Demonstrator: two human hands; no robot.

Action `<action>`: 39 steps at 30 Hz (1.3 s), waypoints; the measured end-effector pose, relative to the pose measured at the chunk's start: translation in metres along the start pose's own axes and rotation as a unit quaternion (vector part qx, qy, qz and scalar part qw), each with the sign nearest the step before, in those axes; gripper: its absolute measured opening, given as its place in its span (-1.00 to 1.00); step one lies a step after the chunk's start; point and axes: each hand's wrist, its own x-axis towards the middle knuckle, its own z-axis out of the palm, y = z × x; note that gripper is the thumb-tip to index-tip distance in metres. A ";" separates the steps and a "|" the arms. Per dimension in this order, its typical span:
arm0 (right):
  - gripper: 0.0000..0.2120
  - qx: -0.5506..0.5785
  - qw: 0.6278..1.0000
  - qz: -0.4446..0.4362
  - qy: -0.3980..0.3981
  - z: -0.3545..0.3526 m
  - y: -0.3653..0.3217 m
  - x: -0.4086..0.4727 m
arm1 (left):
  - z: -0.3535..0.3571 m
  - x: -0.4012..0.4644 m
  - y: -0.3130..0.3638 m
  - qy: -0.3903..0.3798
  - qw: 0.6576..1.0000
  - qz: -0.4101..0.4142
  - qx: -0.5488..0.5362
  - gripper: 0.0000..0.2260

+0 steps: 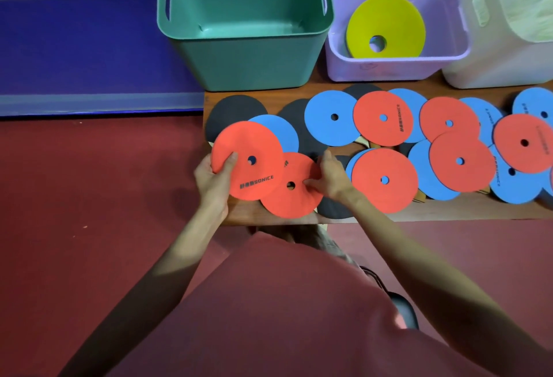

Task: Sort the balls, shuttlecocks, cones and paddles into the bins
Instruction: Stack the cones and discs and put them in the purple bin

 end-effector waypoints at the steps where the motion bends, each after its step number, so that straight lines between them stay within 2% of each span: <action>1: -0.57 0.001 0.999 -0.023 -0.038 -0.007 0.000 -0.002 | -0.001 0.000 0.000 0.005 1.000 0.009 0.001 -0.87; 3: -0.68 0.007 0.994 -0.075 -0.077 -0.021 0.003 -0.010 | -0.002 -0.001 0.001 0.022 0.999 0.026 0.005 -0.92; 4: -0.74 0.014 0.993 -0.101 -0.064 -0.028 0.005 -0.016 | -0.002 -0.001 0.002 0.031 0.999 0.033 0.005 -0.93; 6: -0.84 0.037 0.989 -0.142 0.007 -0.040 0.008 -0.026 | -0.003 0.001 0.002 0.041 0.998 0.037 0.004 -0.93; 9: -0.89 0.076 0.976 -0.164 0.117 -0.057 0.006 -0.039 | -0.002 0.006 0.003 0.041 0.999 0.028 -0.004 -0.93; 13: -0.91 0.243 0.929 -0.169 0.222 -0.074 -0.008 -0.048 | 0.010 0.010 0.009 0.021 0.999 0.008 -0.030 -0.88; 16: -0.89 0.365 0.894 -0.171 0.197 -0.079 -0.018 -0.047 | 0.023 0.010 0.014 -0.003 0.999 -0.019 -0.050 -0.90; 19: -0.85 0.422 0.879 -0.164 0.147 -0.076 -0.024 -0.041 | 0.040 0.005 0.021 -0.039 0.995 -0.056 -0.073 -0.83; 23: -0.85 0.406 0.895 -0.148 0.113 -0.069 -0.023 -0.032 | 0.063 -0.005 0.027 -0.070 0.990 -0.098 -0.074 -0.70; 28: -0.84 0.396 0.905 -0.106 0.111 -0.072 0.001 -0.028 | 0.083 -0.020 0.026 -0.132 0.987 -0.084 -0.038 -0.84; 33: -0.83 0.353 0.921 -0.105 0.127 -0.079 0.035 -0.030 | 0.108 -0.031 0.017 -0.162 0.984 -0.072 0.014 -0.75; 36: -0.83 0.264 0.944 -0.073 0.184 -0.079 0.067 -0.029 | 0.128 -0.040 0.016 -0.165 0.983 -0.075 0.026 -0.81; 39: -0.62 0.108 0.971 0.055 0.207 -0.082 0.108 -0.028 | 0.146 -0.047 0.016 -0.171 0.982 -0.072 0.030 -0.86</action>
